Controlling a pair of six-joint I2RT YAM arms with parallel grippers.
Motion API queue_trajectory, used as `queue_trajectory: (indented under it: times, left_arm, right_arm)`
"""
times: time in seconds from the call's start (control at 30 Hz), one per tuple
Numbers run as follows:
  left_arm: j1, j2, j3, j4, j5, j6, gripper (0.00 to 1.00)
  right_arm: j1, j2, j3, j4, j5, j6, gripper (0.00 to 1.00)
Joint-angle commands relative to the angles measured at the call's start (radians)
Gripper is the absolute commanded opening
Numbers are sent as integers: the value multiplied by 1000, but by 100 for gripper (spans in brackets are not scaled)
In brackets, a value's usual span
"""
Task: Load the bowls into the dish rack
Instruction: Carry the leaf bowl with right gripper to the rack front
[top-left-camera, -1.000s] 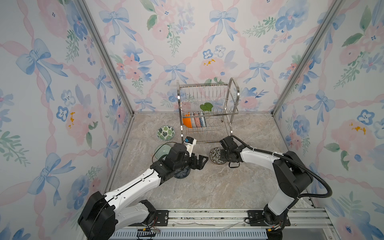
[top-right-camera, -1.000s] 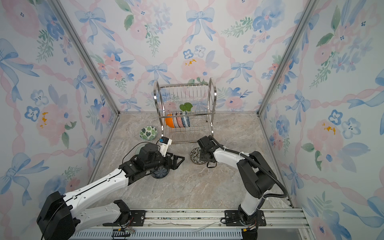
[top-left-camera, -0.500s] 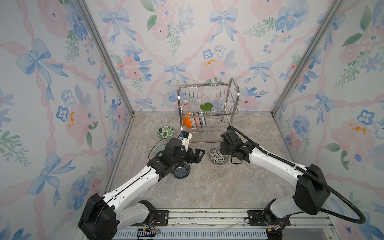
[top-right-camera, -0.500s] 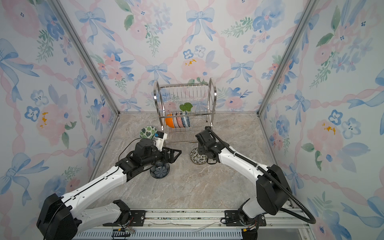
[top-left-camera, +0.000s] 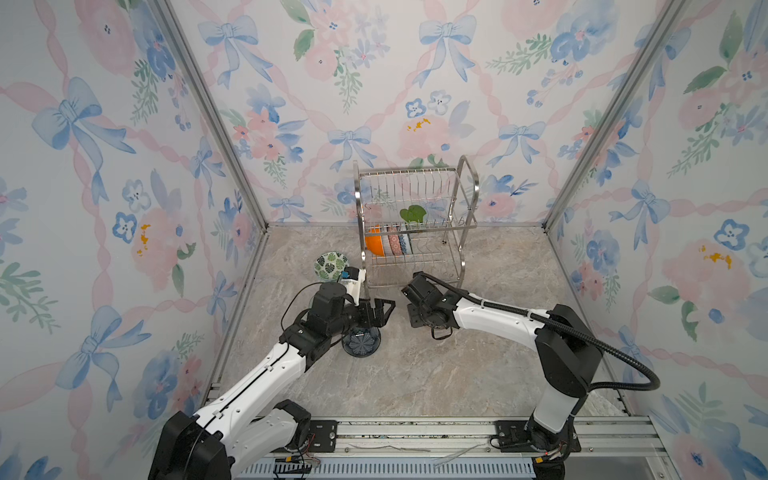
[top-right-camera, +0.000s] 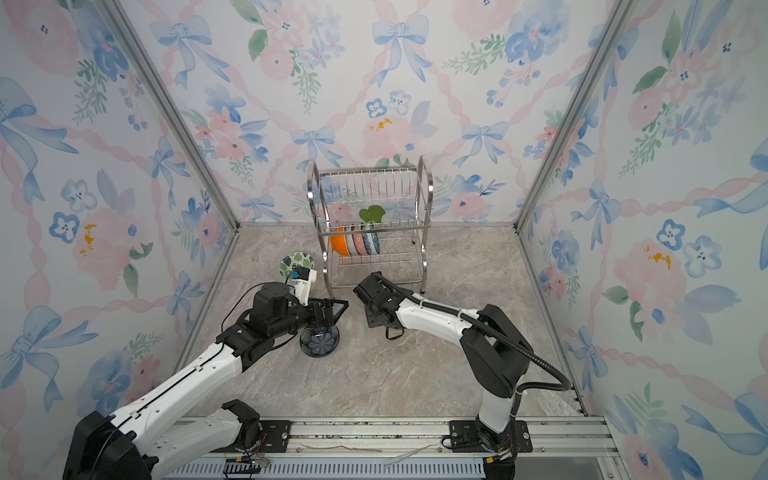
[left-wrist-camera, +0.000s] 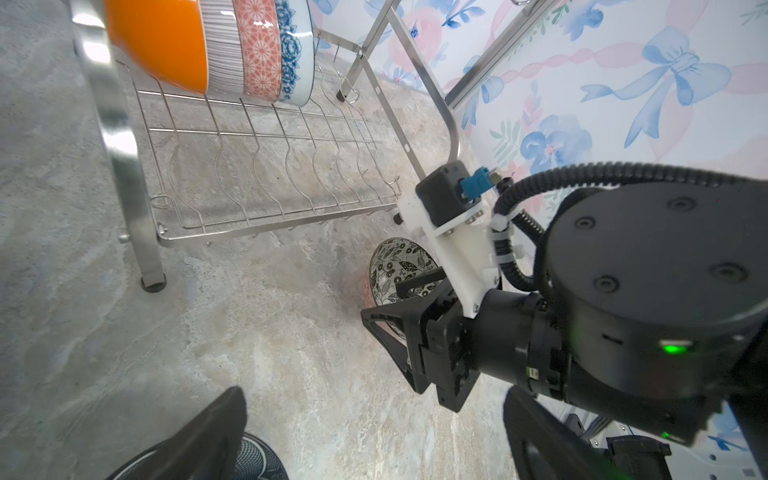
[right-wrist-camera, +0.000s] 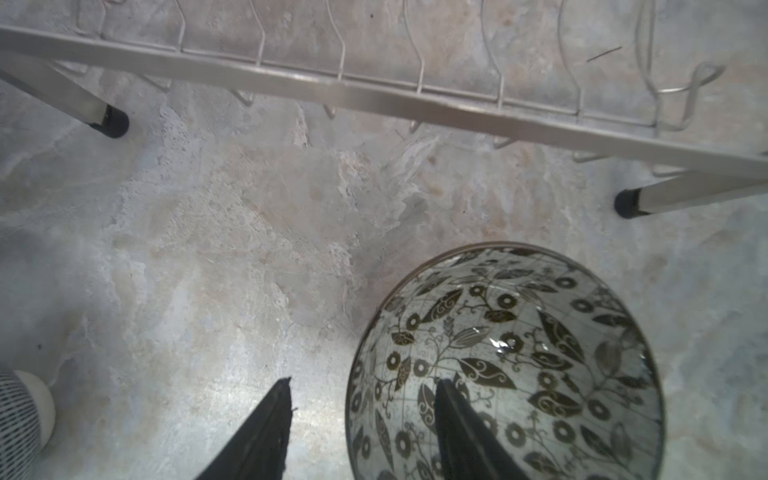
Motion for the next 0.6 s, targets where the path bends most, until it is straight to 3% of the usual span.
queue_trajectory:
  times: [0.0, 0.57]
  left_arm:
    - [8, -18, -12, -15, 17, -13, 98]
    - [12, -31, -28, -34, 42, -12, 98]
  right_arm:
    - [10, 9, 34, -52, 2, -1, 55]
    - [11, 90, 33, -54, 18, -7, 40]
